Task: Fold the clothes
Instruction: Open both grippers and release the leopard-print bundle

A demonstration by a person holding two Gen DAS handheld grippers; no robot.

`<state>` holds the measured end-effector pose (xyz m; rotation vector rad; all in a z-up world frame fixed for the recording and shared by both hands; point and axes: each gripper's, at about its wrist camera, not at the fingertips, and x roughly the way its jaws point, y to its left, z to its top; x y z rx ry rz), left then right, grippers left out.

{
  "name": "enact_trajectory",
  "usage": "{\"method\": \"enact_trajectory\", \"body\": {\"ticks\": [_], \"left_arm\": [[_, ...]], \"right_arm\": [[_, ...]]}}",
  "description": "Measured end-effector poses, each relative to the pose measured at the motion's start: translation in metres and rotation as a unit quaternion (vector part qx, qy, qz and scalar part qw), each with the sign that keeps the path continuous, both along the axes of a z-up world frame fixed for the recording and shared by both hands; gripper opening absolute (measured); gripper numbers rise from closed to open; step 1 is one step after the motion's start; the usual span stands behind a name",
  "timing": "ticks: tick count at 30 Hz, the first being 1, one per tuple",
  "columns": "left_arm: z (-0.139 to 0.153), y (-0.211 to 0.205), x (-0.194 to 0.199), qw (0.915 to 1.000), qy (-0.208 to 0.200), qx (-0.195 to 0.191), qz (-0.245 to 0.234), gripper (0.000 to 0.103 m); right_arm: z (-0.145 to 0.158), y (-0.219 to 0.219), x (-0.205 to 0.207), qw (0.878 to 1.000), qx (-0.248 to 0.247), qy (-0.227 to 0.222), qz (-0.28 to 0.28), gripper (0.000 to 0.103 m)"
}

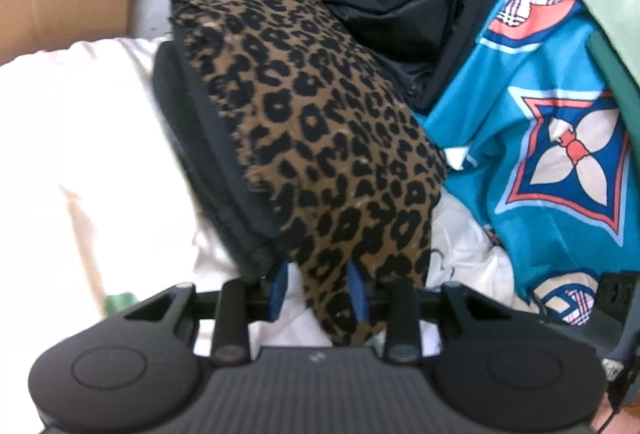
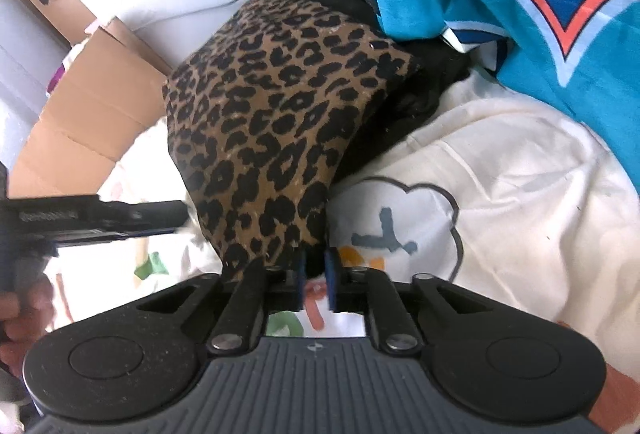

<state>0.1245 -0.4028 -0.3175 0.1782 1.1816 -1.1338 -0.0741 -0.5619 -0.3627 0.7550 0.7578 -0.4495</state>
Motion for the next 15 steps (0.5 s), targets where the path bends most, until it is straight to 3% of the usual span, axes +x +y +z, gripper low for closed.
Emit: {"method": "enact_trajectory", "body": {"ticks": [6,12,13,15], "left_arm": [[0.033,0.02,0.011,0.9993,-0.03,0.02,-0.012,0.034],[0.068,0.038,0.025,0.998,-0.046,0.044,0.005,0.036],[0.075,0.041,0.026,0.9977,-0.048,0.048,0.009,0.04],[0.088,0.048,0.029,0.9968,-0.054,0.057,0.012,0.047]], "right_arm": [[0.006,0.006,-0.001,1.0,-0.001,0.022,-0.007,0.004],[0.035,0.007,0.001,1.0,-0.007,0.02,-0.013,0.008],[0.04,0.008,0.002,1.0,-0.01,0.022,-0.01,0.015],[0.052,0.012,0.006,0.999,-0.022,0.037,0.001,0.043]]}}
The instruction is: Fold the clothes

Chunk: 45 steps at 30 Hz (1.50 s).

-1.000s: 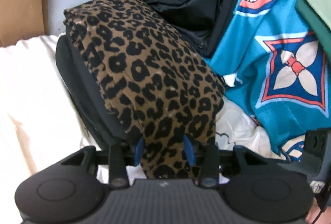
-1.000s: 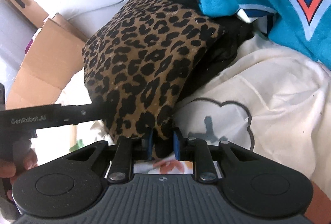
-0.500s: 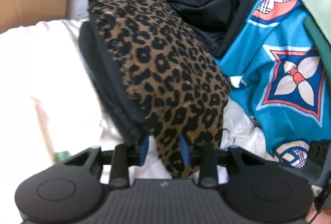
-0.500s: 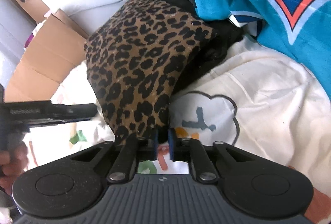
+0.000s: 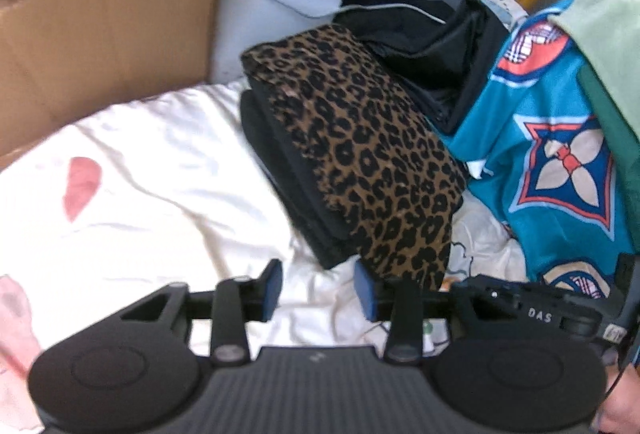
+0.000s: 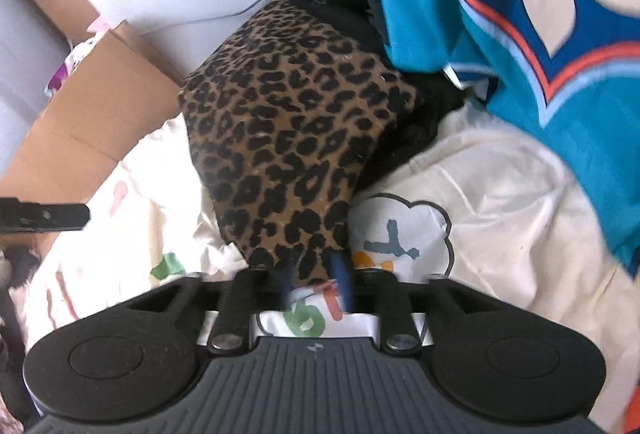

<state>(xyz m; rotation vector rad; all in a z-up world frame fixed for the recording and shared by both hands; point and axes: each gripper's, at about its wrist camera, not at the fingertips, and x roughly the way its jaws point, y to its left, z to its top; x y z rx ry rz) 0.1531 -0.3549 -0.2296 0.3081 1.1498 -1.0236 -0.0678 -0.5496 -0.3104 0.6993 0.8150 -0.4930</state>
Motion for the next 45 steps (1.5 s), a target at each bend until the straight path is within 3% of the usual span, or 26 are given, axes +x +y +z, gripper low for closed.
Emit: {"method": "enact_trajectory", "body": {"ticks": [1,5,6,10,14,17,22,29,35,41,45], "left_arm": [[0.008,0.004,0.001,1.0,-0.006,0.006,0.001,0.05],[0.039,0.026,0.008,0.9994,-0.015,0.025,0.018,0.07],[0.046,0.03,0.009,0.9991,-0.019,0.034,0.017,0.071],[0.075,0.044,0.016,0.9976,-0.012,0.061,0.031,0.09],[0.106,0.06,0.022,0.9952,-0.008,0.073,0.065,0.095],[0.127,0.072,0.025,0.992,-0.028,0.089,0.084,0.097],[0.155,0.095,0.033,0.9862,-0.016,0.108,0.124,0.097],[0.206,0.138,0.037,0.9781,-0.015,0.112,0.174,0.099],[0.247,0.173,0.035,0.9719,-0.039,0.126,0.195,0.102],[0.29,0.215,0.034,0.9664,-0.04,0.11,0.229,0.103],[0.307,0.241,0.031,0.9584,-0.043,0.126,0.252,0.103]], "right_arm": [[0.005,0.002,0.004,1.0,-0.006,0.01,0.014,0.051],[0.027,0.0,0.014,0.999,-0.009,0.04,0.027,0.057],[0.035,-0.001,0.014,0.999,-0.01,0.043,0.025,0.059],[0.066,-0.004,0.014,0.999,-0.009,0.048,0.019,0.083],[0.095,-0.009,0.017,0.999,0.007,0.05,0.015,0.085],[0.114,-0.009,0.021,0.998,0.013,0.058,0.01,0.087],[0.153,-0.009,0.025,0.998,0.015,0.068,0.006,0.089],[0.207,-0.001,0.033,0.997,0.016,0.08,0.009,0.09],[0.253,0.019,0.041,0.996,0.011,0.079,0.029,0.092],[0.295,0.049,0.048,0.997,0.002,0.058,0.058,0.092],[0.313,0.066,0.054,0.995,0.006,0.063,0.075,0.092]]}}
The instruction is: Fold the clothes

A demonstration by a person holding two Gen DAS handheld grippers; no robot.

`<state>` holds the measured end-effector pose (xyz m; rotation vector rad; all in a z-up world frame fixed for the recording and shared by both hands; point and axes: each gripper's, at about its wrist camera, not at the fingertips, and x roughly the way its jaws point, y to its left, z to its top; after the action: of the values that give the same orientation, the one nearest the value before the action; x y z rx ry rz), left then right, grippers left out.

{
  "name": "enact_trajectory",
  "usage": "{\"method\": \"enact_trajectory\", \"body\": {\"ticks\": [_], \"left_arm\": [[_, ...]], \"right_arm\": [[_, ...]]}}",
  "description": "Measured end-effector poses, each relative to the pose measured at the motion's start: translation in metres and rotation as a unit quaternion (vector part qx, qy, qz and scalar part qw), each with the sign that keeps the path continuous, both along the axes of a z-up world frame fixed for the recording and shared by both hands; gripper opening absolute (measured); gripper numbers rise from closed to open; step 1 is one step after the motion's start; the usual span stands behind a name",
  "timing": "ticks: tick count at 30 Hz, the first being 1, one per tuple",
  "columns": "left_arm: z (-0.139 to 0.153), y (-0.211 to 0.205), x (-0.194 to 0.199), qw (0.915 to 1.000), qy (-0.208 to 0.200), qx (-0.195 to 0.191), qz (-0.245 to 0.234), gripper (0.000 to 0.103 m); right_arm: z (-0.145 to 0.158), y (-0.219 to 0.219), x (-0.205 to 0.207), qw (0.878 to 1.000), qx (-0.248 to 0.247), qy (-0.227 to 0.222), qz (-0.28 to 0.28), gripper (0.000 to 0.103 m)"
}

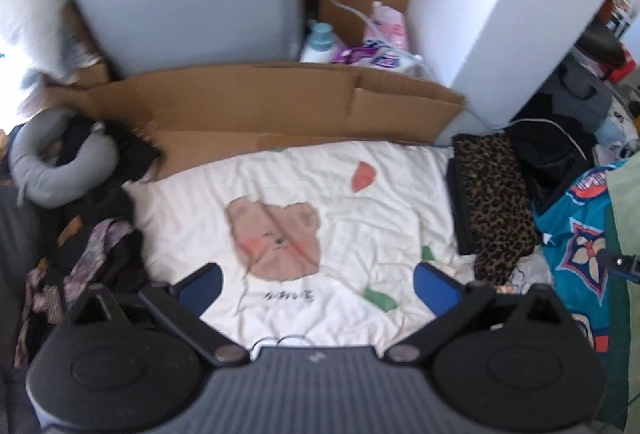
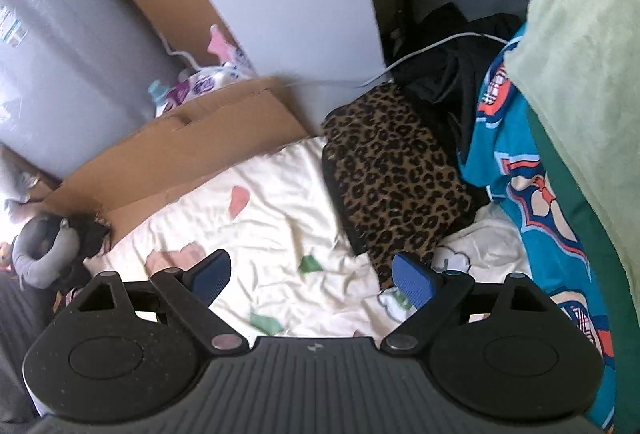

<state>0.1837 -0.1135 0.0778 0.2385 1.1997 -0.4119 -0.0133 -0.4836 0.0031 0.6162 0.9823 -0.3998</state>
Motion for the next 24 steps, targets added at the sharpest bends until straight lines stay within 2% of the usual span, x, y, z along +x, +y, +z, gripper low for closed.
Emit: {"method": "enact_trajectory", "body": {"ticks": [2,10,18,24], "left_arm": [[0.008,0.015,-0.002,0.9999,0.001,0.001,0.015,0.103],[0.035,0.065,-0.033,0.9989,-0.03,0.004,0.035,0.103],[0.027,0.12,-0.082,0.9954,-0.06,-0.01,0.073,0.103],[0.018,0.142,-0.114,0.9916,-0.079,-0.033,0.097,0.103]], "right_arm": [[0.01,0.012,0.005,1.0,-0.003,0.006,0.009,0.092],[0.063,0.055,-0.005,0.998,-0.025,-0.036,0.044,0.092],[0.094,0.102,-0.019,0.993,-0.064,-0.044,0.094,0.092],[0.099,0.117,-0.038,0.993,-0.05,-0.058,0.093,0.092]]}}
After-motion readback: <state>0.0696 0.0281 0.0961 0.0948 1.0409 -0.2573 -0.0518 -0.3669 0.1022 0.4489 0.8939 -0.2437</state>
